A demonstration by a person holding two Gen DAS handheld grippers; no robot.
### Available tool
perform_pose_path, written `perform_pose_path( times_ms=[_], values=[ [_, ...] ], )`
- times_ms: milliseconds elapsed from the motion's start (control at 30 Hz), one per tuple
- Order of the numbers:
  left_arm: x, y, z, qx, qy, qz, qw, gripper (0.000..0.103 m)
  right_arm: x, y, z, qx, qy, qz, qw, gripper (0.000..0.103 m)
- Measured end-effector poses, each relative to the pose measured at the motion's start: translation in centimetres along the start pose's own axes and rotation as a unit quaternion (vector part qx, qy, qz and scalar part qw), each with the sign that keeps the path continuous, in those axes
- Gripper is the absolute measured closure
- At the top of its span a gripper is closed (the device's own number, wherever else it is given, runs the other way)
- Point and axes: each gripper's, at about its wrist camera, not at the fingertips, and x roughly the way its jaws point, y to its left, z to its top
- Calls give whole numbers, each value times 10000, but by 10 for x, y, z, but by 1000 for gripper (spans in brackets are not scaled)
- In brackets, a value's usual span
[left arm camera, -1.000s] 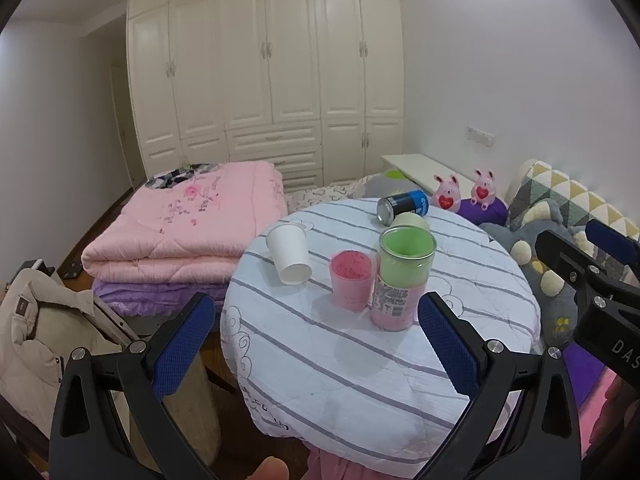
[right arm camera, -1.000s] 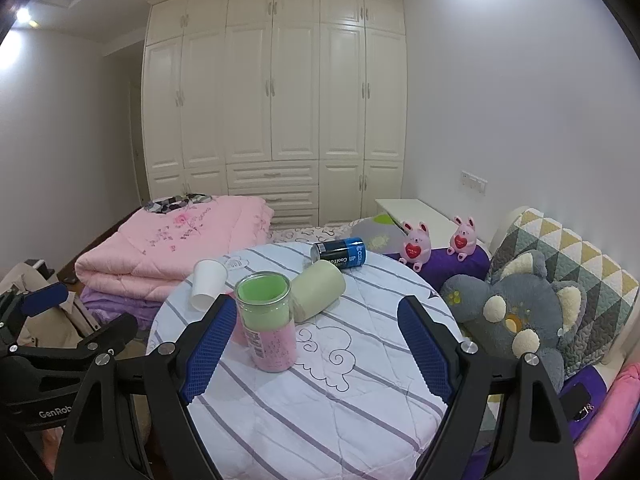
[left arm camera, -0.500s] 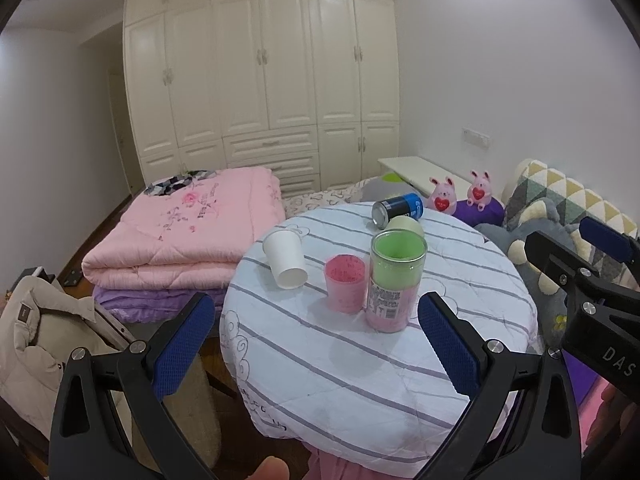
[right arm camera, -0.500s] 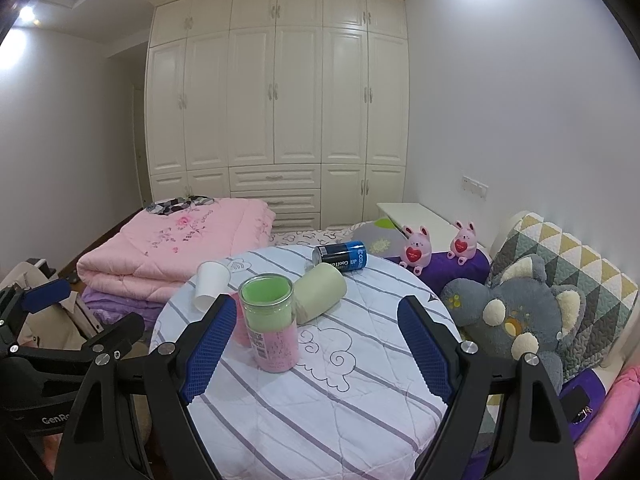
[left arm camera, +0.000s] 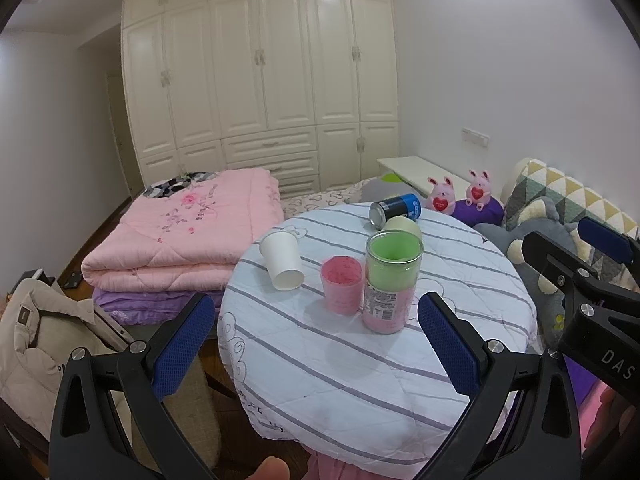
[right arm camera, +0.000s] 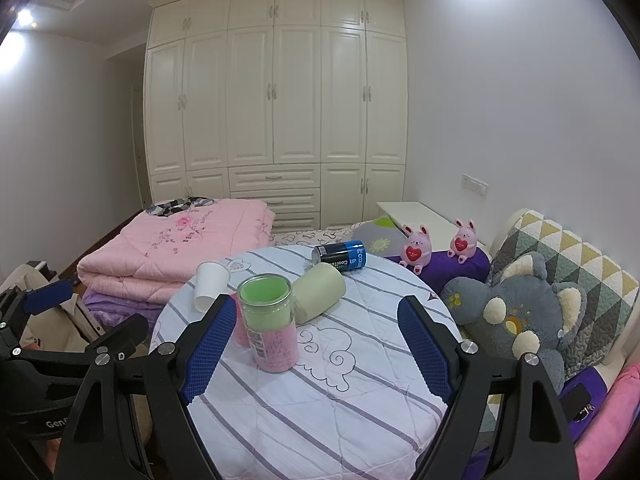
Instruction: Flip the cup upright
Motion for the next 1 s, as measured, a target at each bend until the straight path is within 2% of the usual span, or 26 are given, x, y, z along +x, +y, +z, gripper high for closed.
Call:
perform_pose_path(
  times_ms=[333,1000],
  values=[
    [4,-12,15,107,-62,-89,9999,0,1,-8,10,37,-74,-52,10000,19],
    [39,-36,54,253,61,-70,9996,0,34,-34,32,246,11,0,9997,19]
  ],
)
